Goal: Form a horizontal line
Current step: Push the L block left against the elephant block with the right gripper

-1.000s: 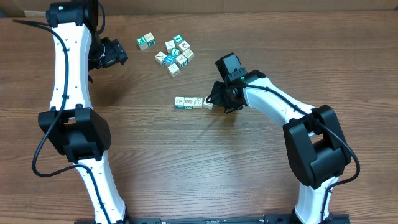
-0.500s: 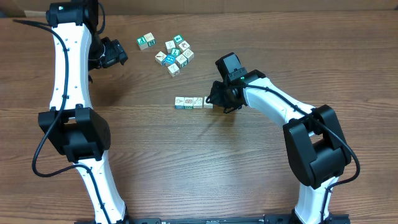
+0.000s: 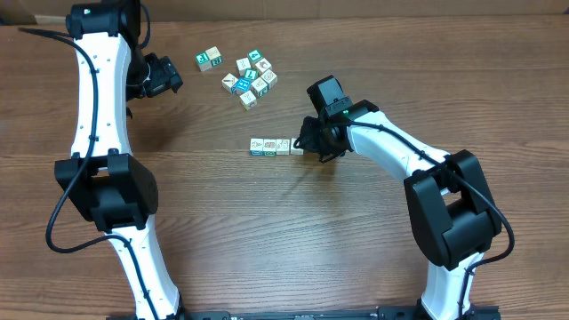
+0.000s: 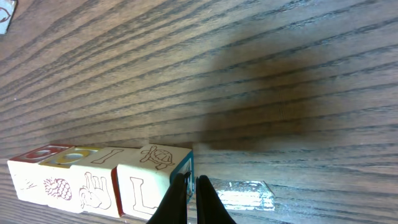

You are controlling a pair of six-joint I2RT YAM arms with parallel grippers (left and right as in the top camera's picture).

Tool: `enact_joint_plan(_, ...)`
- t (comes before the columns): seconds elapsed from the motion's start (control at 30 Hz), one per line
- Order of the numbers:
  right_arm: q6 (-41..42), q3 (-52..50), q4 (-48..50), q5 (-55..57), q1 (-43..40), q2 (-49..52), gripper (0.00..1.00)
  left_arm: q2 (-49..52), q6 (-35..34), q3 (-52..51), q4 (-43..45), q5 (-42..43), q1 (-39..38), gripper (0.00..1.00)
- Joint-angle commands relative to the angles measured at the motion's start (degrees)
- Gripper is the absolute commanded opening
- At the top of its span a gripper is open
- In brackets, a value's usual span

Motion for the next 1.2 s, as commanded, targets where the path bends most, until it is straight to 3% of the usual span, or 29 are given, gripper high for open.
enact_joint_plan(0.0, -0.4, -0.3, 0.2, 3.2, 0.3, -0.2, 0.04, 0.0, -0.2, 0.2, 0.0, 0.1, -0.4, 1.0)
enact_joint_plan(1.17, -3.3, -0.7, 1.7, -1.8, 0.2, 2.4, 0.04, 0.0, -0.2, 0.2, 0.0, 0.1, -0.4, 1.0)
